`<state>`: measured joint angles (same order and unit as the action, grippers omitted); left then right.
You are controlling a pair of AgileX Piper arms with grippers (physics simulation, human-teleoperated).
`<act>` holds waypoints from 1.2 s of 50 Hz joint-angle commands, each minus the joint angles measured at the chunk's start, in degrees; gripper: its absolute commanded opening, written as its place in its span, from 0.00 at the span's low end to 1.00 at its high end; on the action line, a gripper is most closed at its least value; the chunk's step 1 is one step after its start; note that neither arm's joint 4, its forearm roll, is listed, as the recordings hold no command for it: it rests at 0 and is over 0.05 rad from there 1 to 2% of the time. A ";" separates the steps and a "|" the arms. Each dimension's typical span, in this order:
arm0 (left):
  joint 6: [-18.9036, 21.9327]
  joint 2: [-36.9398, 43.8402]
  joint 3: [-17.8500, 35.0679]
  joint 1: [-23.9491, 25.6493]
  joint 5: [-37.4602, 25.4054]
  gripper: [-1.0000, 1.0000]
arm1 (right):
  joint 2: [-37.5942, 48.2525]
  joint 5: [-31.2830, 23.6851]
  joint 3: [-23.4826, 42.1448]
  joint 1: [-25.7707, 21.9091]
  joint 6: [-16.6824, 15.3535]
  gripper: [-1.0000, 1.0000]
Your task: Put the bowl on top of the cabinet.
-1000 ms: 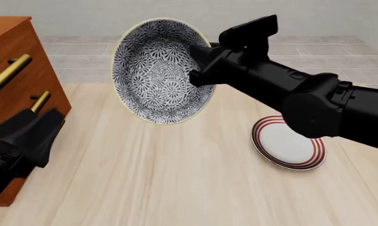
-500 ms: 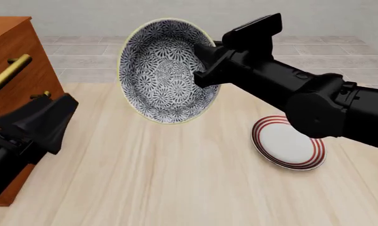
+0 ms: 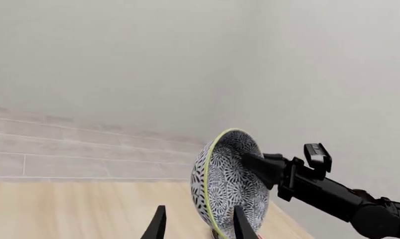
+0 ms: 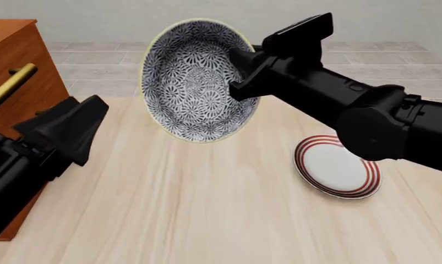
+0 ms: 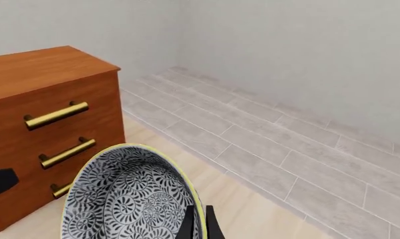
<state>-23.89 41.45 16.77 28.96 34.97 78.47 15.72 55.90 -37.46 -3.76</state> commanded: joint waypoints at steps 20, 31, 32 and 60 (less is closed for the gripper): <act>-1.02 12.40 1.90 0.17 9.15 1.00 | -1.34 2.04 -1.40 0.89 -0.35 0.00; -1.30 15.41 2.41 0.65 11.10 1.00 | -1.99 2.16 -1.84 0.96 -0.52 0.00; -1.44 15.72 2.50 0.65 11.33 1.00 | -2.05 2.11 -1.85 0.95 -0.63 0.00; -2.59 21.49 4.77 3.29 15.52 1.00 | -3.02 2.27 -2.87 0.18 -0.25 0.00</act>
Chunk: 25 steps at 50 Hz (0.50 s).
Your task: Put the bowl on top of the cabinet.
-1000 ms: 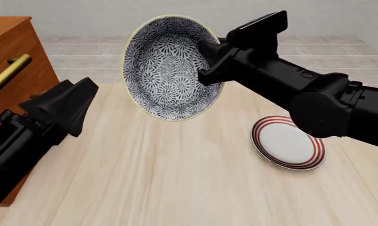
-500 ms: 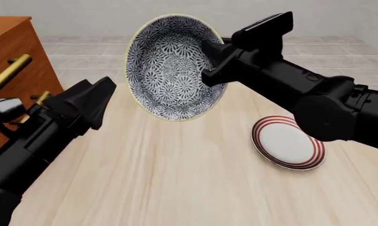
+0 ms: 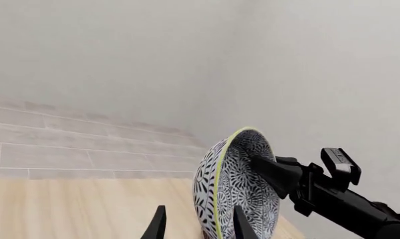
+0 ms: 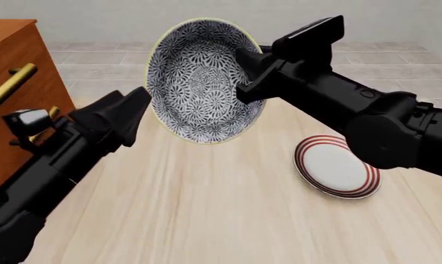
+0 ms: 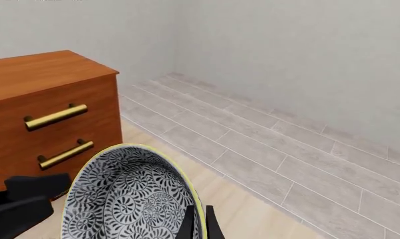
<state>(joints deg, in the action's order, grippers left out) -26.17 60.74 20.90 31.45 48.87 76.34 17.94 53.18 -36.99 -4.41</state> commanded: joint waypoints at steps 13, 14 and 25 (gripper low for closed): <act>1.33 3.42 1.35 2.10 2.37 1.00 | -1.25 0.07 -0.30 -0.56 0.80 0.00; 1.33 3.42 1.36 2.10 2.37 1.00 | -1.25 0.07 -0.30 -0.56 0.80 0.00; 1.34 5.22 2.26 3.75 2.97 1.00 | -1.49 -0.02 -0.30 -0.81 0.74 0.00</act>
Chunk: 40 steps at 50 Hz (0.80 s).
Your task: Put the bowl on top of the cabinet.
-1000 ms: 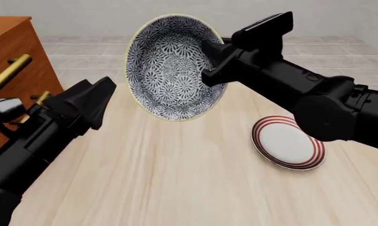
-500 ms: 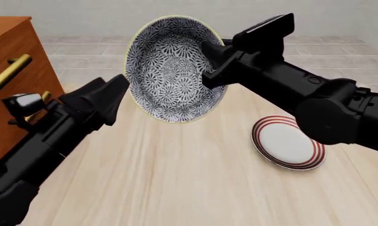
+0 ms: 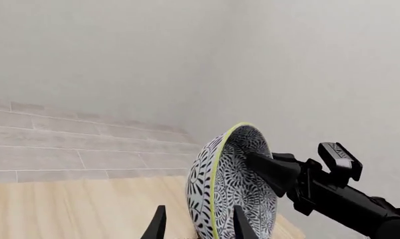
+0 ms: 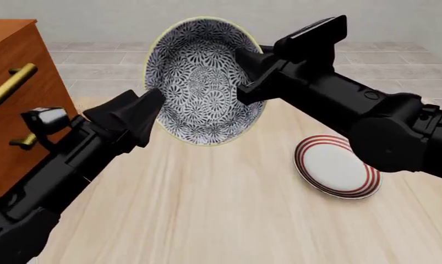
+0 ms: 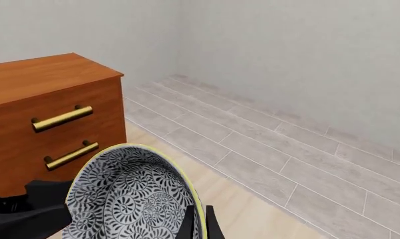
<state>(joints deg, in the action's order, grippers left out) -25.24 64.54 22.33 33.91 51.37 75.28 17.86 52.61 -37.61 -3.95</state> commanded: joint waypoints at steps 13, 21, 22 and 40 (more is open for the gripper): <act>1.06 3.06 1.91 2.67 0.75 1.00 | -0.74 -0.07 0.26 -0.46 0.22 0.00; 1.01 4.13 2.15 3.35 1.39 1.00 | -0.97 -0.01 0.09 -0.69 0.26 0.00; 1.01 4.13 2.15 3.35 1.39 1.00 | -0.97 -0.01 0.09 -0.69 0.26 0.00; 0.96 6.22 2.85 3.73 2.24 1.00 | -1.63 -0.18 -0.12 -0.95 0.40 0.00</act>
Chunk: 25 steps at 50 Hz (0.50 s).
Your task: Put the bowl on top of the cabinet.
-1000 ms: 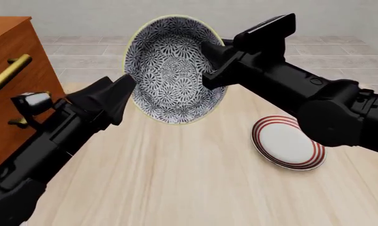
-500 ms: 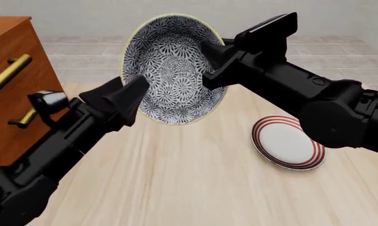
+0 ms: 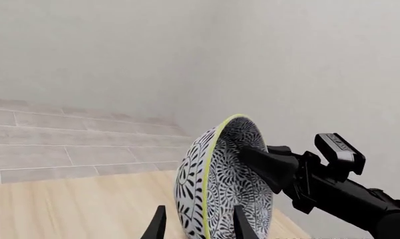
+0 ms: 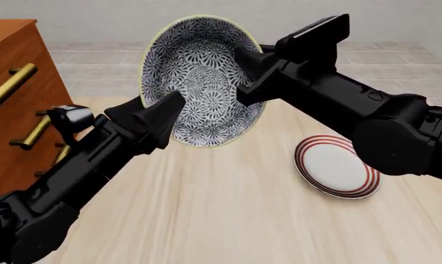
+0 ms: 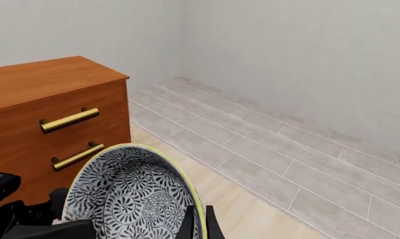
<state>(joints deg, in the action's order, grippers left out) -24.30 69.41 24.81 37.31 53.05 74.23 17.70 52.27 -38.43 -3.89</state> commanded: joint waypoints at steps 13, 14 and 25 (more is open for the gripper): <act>1.86 0.66 0.63 -0.81 -0.61 0.00 | -0.75 -0.10 0.20 -0.05 0.32 0.00; 2.39 0.62 0.74 -0.72 -0.89 0.00 | -0.75 -0.10 0.20 -0.03 0.33 0.00; 1.49 0.59 0.56 -1.25 -0.49 0.00 | -0.79 -0.09 0.23 0.07 0.40 0.00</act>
<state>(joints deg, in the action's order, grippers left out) -23.27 70.27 25.37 35.66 52.50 73.53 17.54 52.15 -38.79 -3.25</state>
